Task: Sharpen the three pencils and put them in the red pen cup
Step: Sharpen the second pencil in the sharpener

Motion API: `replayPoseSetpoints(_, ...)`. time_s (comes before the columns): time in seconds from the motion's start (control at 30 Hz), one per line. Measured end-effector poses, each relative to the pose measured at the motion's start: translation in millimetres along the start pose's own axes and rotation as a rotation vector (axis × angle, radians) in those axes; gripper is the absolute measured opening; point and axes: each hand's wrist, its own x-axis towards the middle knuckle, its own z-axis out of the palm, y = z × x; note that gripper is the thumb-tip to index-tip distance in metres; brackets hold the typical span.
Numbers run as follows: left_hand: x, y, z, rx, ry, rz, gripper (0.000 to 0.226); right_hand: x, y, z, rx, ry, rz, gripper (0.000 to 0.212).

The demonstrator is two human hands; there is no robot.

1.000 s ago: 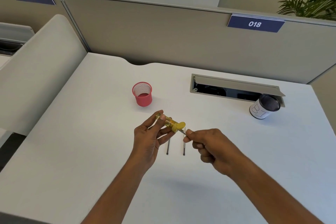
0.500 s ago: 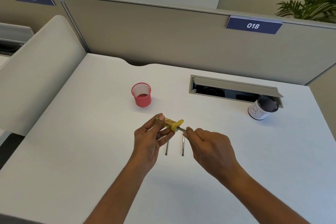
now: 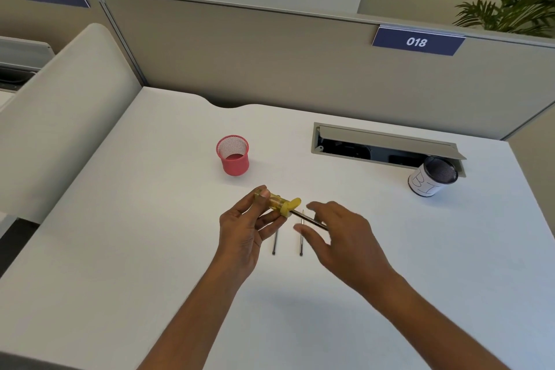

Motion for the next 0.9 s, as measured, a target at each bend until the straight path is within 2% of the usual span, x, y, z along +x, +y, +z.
replayPoseSetpoints(0.07,0.6,0.6,0.0,-0.008,0.007,-0.007,0.023,-4.1,7.1,4.3,-0.26,-0.01,-0.215,0.032)
replayPoseSetpoints(0.13,0.4,0.3,0.2,-0.005,0.002,-0.012,0.021,-5.0,10.2,5.2,-0.388,0.014,-0.291,0.031)
replayPoseSetpoints(0.23,0.4,-1.3,-0.1,0.009,0.0,-0.021,0.023,-4.3,8.8,4.9,-0.43,0.089,-0.321,0.015)
replayPoseSetpoints(0.27,0.3,-1.6,-0.8,0.009,0.0,-0.021,0.025,-3.7,6.6,5.1,-0.373,0.083,-0.286,0.02)
replayPoseSetpoints(0.3,0.7,-1.8,-1.6,0.011,-0.001,-0.019,0.026,-3.8,3.3,6.4,-0.255,0.059,-0.21,0.027)
replayPoseSetpoints(0.37,1.1,-2.1,-3.2,0.019,-0.012,-0.011,0.028,-0.1,-4.8,5.5,0.141,-0.005,0.083,0.034)
replayPoseSetpoints(0.5,-0.1,-2.1,-4.4,0.043,-0.021,-0.005,0.033,16.1,-6.1,-10.9,0.974,-0.308,0.924,0.027)
replayPoseSetpoints(0.53,-0.4,-2.3,-4.6,0.045,-0.022,-0.003,0.034,17.5,-5.5,-14.2,1.09,-0.369,1.047,0.026)
replayPoseSetpoints(0.57,-0.6,-2.5,-4.4,0.046,-0.022,-0.001,0.035,17.7,-6.0,-16.3,1.136,-0.405,1.09,0.027)
replayPoseSetpoints(0.6,-0.6,-2.7,-4.5,0.048,-0.019,0.003,0.035,16.5,-6.1,-14.9,1.123,-0.417,1.064,0.028)
replayPoseSetpoints(0.67,0.6,-2.7,-3.7,0.051,-0.007,0.01,0.032,11.0,-8.1,-8.7,0.908,-0.339,0.823,0.03)
replayPoseSetpoints(0.77,3.3,-2.6,-1.8,0.036,0.016,0.011,0.027,1.4,-0.8,-0.2,0.2,-0.029,0.198,0.033)
replayPoseSetpoints(0.8,3.9,-2.0,-1.5,0.025,0.021,0.01,0.025,-1.9,4.1,1.9,-0.06,0.025,0.002,0.036)
replayPoseSetpoints(0.83,4.3,-1.6,-0.8,0.017,0.024,0.009,0.024,-4.1,8.6,3.1,-0.255,0.062,-0.151,0.036)
replayPoseSetpoints(0.9,4.8,-0.8,0.0,0.014,0.022,0.012,0.023,-6.4,16.5,6.9,-0.439,0.124,-0.302,0.031)
